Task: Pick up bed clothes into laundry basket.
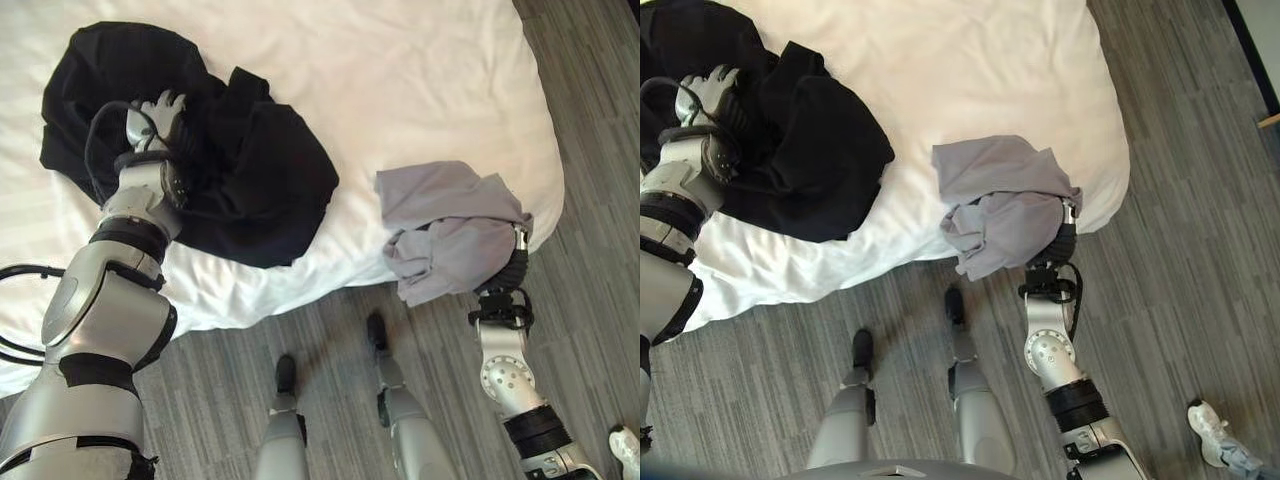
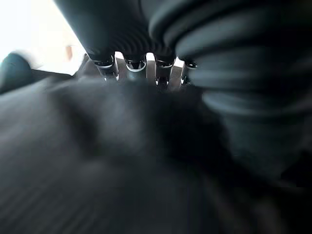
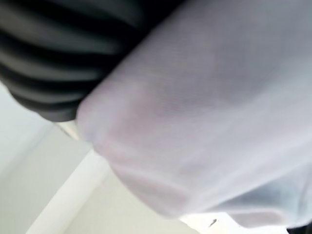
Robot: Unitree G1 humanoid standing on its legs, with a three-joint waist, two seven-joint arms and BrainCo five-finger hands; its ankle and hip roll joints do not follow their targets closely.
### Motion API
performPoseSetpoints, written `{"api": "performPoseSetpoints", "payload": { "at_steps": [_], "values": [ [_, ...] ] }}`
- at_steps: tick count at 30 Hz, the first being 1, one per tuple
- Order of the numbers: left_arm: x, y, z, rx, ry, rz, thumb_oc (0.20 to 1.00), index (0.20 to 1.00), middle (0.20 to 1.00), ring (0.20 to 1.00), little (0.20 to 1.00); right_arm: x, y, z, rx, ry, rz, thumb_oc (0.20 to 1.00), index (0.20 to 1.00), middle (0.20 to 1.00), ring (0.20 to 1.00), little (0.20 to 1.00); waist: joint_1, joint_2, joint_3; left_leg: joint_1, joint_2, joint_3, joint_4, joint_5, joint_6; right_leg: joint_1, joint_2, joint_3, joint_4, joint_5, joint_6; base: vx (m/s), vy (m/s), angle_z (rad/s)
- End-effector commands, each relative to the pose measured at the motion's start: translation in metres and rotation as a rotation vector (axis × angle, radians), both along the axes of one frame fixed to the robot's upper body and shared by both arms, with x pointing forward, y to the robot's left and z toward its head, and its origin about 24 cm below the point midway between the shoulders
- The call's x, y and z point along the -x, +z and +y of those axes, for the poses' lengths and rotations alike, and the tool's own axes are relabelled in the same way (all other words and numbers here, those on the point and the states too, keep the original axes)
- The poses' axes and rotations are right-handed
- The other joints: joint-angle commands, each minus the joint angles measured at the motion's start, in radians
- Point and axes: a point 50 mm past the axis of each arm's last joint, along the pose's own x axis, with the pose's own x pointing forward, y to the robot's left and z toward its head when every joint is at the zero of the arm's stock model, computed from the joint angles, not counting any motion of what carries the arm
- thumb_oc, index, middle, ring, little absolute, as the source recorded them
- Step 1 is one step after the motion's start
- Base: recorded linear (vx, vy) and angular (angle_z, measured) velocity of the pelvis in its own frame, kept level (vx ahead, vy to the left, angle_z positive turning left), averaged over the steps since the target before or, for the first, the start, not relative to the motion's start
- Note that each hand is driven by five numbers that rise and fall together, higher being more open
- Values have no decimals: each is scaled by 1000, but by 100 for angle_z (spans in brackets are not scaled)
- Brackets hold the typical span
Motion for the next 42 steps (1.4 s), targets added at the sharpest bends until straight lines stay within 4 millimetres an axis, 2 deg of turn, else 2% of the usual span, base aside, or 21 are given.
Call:
{"api": "performPoseSetpoints", "payload": {
  "at_steps": [1,2,3,4,6,7,8,11,13,16,19,21,22,25,28,30,31,34,39,41,42],
  "values": [
    [15,-70,19,107,93,280,200,200,200,200,200,-1,43,-7,59,-15,-220,200,200,200,200,200,1,30,35,20,73,-97,-225,207,-4,107,-34,-29,12,-82,52,6,31,-1],
    [19,-74,24,308,74,233,200,200,200,200,200,-2,40,-9,73,-16,-213,200,200,200,200,200,5,35,30,22,73,-92,-225,205,-5,108,-36,-30,12,-83,51,0,0,0],
    [19,-74,25,308,74,233,200,200,200,200,200,-2,40,-9,73,-16,-214,200,200,200,200,200,3,35,28,17,72,-93,-225,208,-5,104,-37,-30,12,-82,52,0,0,0],
    [18,-69,23,396,48,182,200,200,200,200,200,-2,38,-10,76,-16,-205,200,200,200,200,200,8,39,26,21,73,-90,-225,203,-6,109,-37,-30,12,-84,50,-3,13,-6],
    [10,-53,8,523,-56,72,200,200,200,200,200,-2,33,-9,73,-6,-192,200,200,200,200,200,16,48,18,19,70,-94,-225,202,-5,111,-41,-38,12,-86,48,-2,7,-2],
    [3,-41,-14,663,-195,-6,200,200,200,200,200,-1,32,-10,72,-4,-185,200,200,200,200,200,26,55,18,27,67,-97,-225,198,-5,124,-43,-46,12,-90,46,0,0,0],
    [3,-41,-14,663,-195,-7,200,200,200,200,200,-1,32,-10,72,-4,-186,200,200,200,200,200,25,55,16,23,66,-98,-225,201,-5,121,-45,-46,12,-88,47,0,0,0],
    [1,-28,-38,825,-368,-69,200,200,200,200,200,0,32,-10,74,-1,-183,200,200,200,200,200,35,63,16,35,63,-103,-225,196,-5,138,-48,-53,12,-92,46,0,-5,3],
    [3,-27,-47,1020,-464,-114,200,200,200,200,200,1,32,-9,71,1,-182,200,200,200,200,200,37,66,8,36,59,-106,-225,197,-4,142,-53,-55,12,-91,46,-3,5,4],
    [10,-44,-66,1400,-595,-175,200,200,200,200,200,1,34,-7,62,6,-190,200,200,200,200,200,45,71,-6,55,56,-106,-225,188,-4,161,-54,-54,12,-96,45,0,0,0],
    [20,-70,-85,1675,-652,-182,200,200,200,200,200,1,33,-7,55,-14,-176,200,200,200,200,200,44,75,-30,68,51,-109,-225,183,-1,173,-58,-56,12,-98,46,13,5,1],
    [36,-102,-109,1970,-676,-210,200,200,200,200,200,3,29,-6,24,-36,-159,200,200,200,200,200,50,78,-54,104,46,-108,-225,168,3,207,-62,-57,12,-111,44,87,13,6],
    [36,-102,-108,1970,-676,-210,200,200,200,200,200,3,29,-6,24,-36,-159,200,200,200,200,200,49,78,-57,100,45,-109,-225,171,3,203,-63,-57,12,-109,45,106,18,4],
    [57,-124,-141,2204,-733,-188,200,200,200,200,200,6,23,-7,-4,-60,-137,200,200,200,200,200,53,79,-95,157,34,-107,-225,152,11,254,-72,-60,12,-123,47,104,19,6],
    [62,-125,-150,2252,-761,-179,200,200,200,200,200,6,22,-7,-9,-63,-131,200,200,200,200,200,54,80,-104,175,31,-105,-225,146,14,271,-75,-61,12,-129,47,80,10,1],
    [73,-128,-162,2345,-804,-181,200,200,200,200,200,8,21,-7,-28,-73,-128,200,200,200,200,200,60,86,-130,223,21,-105,-225,134,21,317,-84,-65,12,-139,48,115,12,-1],
    [81,-132,-160,2395,-806,-218,200,200,200,200,200,10,19,-9,-34,-88,-119,200,200,200,200,200,67,91,-144,252,15,-106,-225,127,26,347,-88,-68,12,-146,49,78,11,-4],
    [90,-130,-151,2409,-819,-287,200,200,200,200,200,12,23,-12,-34,-101,-136,200,200,200,200,200,75,96,-164,282,9,-106,-225,119,32,373,-91,-70,12,-150,49,47,-9,-1],
    [111,-127,-102,2314,-822,-475,200,200,200,200,200,19,34,-34,43,-187,-187,200,200,200,200,200,98,108,-213,359,8,-104,-225,101,42,449,-98,-82,12,-168,50,44,-10,3],
    [128,-126,-70,2232,-791,-606,200,200,200,200,200,31,40,-60,176,-287,-201,200,200,200,200,200,103,111,-242,394,9,-104,-225,92,46,486,-104,-83,21,-182,50,63,-23,13],
    [128,-126,-70,2233,-790,-605,200,200,200,200,200,31,40,-60,177,-287,-200,200,200,200,200,200,102,111,-241,396,9,-105,-225,92,46,488,-104,-84,21,-183,50,60,-17,9]
  ]
}}
